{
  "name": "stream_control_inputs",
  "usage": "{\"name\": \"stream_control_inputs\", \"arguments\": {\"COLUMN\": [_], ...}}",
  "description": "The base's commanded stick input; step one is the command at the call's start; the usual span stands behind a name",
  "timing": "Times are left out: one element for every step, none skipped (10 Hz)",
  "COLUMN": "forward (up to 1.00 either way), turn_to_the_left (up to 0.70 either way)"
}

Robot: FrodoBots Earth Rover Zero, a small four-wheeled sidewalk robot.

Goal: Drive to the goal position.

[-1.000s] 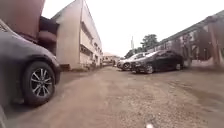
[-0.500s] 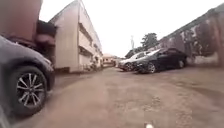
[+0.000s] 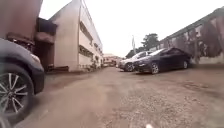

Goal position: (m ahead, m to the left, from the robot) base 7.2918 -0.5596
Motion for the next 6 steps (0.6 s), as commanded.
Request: {"name": "stream_control_inputs", "arguments": {"forward": [0.7,0.7,0.7,0.7,0.7,0.7], "turn_to_the_left": [0.0,0.0,0.0,0.0,0.0,0.0]}}
